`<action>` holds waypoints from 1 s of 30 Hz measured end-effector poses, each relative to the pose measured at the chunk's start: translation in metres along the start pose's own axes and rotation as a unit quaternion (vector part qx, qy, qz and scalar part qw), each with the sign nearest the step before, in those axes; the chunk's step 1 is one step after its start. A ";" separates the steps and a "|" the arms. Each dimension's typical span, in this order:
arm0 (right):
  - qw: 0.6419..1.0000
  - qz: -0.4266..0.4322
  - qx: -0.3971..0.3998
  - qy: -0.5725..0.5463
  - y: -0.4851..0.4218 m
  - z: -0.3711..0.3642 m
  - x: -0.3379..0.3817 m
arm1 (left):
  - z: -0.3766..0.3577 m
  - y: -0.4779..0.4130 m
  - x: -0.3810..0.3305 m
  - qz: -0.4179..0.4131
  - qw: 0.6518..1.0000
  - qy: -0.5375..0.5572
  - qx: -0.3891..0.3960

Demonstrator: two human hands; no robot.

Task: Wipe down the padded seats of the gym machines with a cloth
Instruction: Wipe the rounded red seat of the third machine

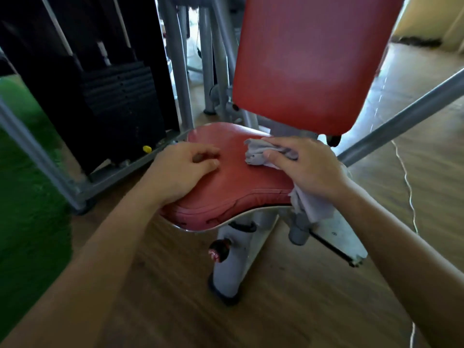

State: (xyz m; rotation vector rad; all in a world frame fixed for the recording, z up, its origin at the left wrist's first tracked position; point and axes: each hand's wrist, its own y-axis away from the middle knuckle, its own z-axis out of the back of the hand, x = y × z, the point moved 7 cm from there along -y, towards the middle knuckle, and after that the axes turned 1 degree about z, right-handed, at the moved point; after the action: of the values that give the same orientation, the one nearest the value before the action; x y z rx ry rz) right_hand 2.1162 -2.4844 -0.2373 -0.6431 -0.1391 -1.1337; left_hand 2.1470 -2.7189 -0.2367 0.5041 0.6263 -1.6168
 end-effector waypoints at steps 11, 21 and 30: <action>1.000 -0.013 -0.009 0.021 0.029 0.006 0.025 | -0.005 0.021 -0.021 -0.040 0.980 -0.158 0.115; 0.961 -0.041 -0.260 -0.089 0.115 -0.010 0.061 | -0.006 0.026 -0.007 -0.077 0.987 -0.095 0.102; 0.939 -0.011 -0.306 -0.158 0.149 -0.072 0.144 | -0.008 0.021 -0.001 -0.078 0.990 -0.032 0.117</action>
State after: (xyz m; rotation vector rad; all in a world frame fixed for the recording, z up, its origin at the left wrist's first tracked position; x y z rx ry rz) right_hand 2.2936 -2.5982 -0.2962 -1.3845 -0.0647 -1.0878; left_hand 2.1677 -2.7145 -0.2443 0.5831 0.4384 -1.8605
